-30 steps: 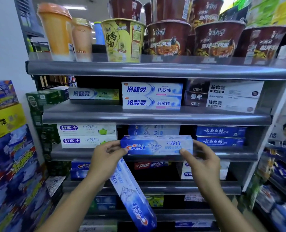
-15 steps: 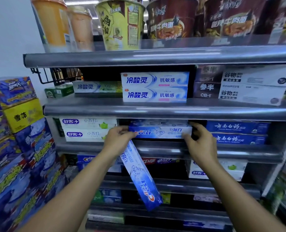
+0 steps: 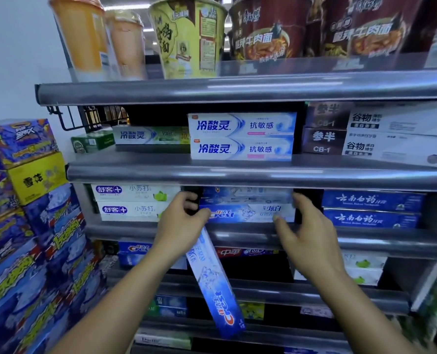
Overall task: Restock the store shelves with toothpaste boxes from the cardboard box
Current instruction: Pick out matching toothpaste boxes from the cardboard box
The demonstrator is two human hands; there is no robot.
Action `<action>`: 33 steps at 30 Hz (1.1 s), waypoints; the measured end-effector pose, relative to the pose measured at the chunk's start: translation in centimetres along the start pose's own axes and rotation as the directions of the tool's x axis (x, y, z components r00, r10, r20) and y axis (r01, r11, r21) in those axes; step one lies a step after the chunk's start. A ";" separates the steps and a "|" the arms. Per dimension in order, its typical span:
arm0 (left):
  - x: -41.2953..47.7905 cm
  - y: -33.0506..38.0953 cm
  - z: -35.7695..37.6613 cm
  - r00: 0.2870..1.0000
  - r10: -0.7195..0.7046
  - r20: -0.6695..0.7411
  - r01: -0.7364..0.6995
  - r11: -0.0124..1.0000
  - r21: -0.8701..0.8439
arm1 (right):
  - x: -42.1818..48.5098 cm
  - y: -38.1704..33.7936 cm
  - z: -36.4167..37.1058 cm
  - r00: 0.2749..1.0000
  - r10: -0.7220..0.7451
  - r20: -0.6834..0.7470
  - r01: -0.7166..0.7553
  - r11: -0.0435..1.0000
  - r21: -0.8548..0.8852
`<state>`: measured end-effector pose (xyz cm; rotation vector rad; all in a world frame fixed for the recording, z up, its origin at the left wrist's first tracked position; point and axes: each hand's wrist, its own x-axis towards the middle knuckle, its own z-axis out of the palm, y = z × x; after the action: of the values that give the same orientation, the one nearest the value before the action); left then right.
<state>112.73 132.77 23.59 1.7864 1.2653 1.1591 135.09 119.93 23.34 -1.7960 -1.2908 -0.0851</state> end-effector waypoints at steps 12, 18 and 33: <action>-5.1 3.6 1.2 0.905 0.394 0.159 -0.387 0.919 -0.071 | -4.3 -4.2 2.7 0.869 -0.276 0.411 -0.038 0.790 0.611; -5.1 2.7 0.3 0.918 0.251 0.307 -0.179 0.953 -0.244 | -4.6 -3.0 1.5 0.956 -0.118 0.269 -0.118 0.684 0.720; -6.7 -0.9 0.3 0.997 0.064 0.038 -0.035 0.858 -0.512 | -2.4 1.8 -0.6 0.970 0.228 0.087 -0.149 0.274 0.950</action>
<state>111.68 126.68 20.73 1.4405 0.7794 1.3184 135.61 117.71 21.35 -0.8015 -0.7173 0.6621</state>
